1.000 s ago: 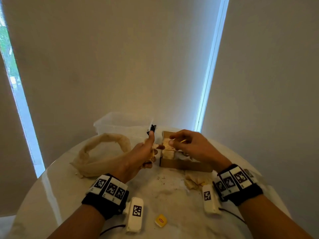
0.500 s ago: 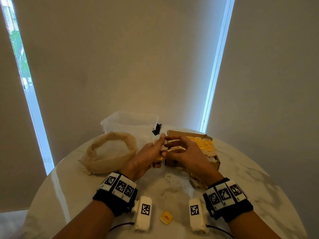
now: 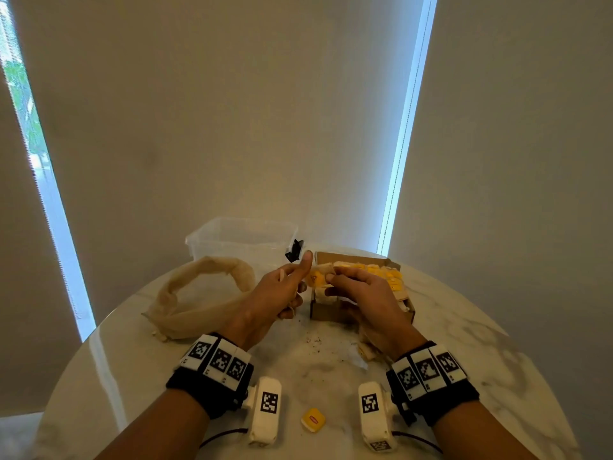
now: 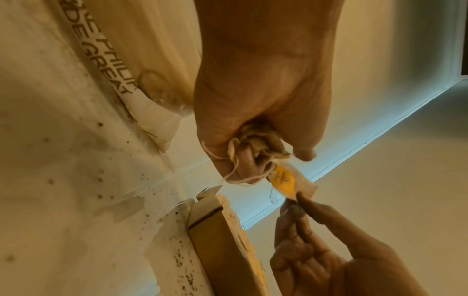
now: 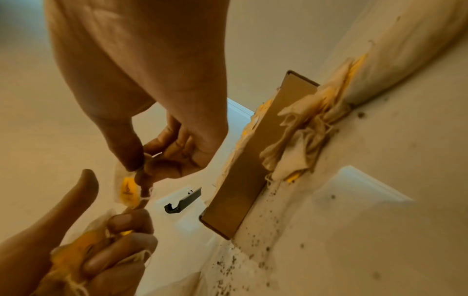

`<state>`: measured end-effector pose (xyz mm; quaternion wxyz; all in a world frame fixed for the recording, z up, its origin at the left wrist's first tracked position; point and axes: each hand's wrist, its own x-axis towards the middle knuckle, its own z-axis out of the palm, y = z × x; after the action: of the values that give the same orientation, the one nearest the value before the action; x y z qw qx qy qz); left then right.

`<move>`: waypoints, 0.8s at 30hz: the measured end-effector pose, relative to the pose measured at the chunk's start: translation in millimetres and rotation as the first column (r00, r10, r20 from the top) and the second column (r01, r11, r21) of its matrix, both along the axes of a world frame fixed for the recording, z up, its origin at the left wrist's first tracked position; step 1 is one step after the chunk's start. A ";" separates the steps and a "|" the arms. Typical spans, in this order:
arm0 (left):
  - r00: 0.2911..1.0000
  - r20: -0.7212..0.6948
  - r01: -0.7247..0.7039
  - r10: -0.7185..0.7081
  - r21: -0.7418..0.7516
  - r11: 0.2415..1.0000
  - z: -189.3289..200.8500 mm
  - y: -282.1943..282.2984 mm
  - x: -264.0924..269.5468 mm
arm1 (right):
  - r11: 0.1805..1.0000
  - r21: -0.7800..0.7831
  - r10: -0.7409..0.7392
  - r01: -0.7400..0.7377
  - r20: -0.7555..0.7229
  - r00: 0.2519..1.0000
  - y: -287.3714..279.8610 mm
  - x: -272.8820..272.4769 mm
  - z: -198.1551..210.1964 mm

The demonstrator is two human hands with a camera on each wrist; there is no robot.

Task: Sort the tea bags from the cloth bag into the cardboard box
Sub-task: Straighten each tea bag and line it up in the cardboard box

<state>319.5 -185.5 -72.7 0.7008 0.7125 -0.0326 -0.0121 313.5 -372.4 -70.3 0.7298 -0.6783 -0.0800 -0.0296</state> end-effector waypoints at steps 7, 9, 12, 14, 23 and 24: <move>0.998 0.066 -0.005 0.001 0.070 0.998 -3.3 0.3 -0.5 | 0.990 0.143 0.011 0.007 -0.130 0.991 -4.1 3.4 -2.8; 0.997 0.067 -0.047 0.043 0.069 0.997 -4.5 1.8 2.3 | 0.987 0.157 0.008 0.015 -0.148 0.989 -4.3 5.8 -3.8; 0.998 0.052 -0.036 0.032 0.096 0.995 -5.0 4.0 3.3 | 0.989 0.145 0.014 0.006 -0.141 0.990 -6.5 9.8 -4.8; 0.999 0.049 -0.014 0.006 0.161 0.987 -3.1 2.9 2.5 | 0.992 0.111 0.067 -0.054 -0.112 0.991 -8.3 9.1 -5.2; 0.996 0.063 -0.071 0.067 0.075 0.995 1.2 0.2 0.2 | 0.997 -0.024 0.074 -0.075 -0.032 0.997 -10.2 4.8 -5.9; 0.995 0.074 -0.078 0.074 0.058 0.995 0.8 0.5 0.4 | 0.994 -0.030 0.103 -0.104 -0.040 0.994 -9.0 3.8 -4.8</move>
<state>319.9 -185.1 -71.9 0.6772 0.7341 -0.0301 0.0393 317.2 -381.4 -75.2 0.7208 -0.6853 -0.1013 0.0225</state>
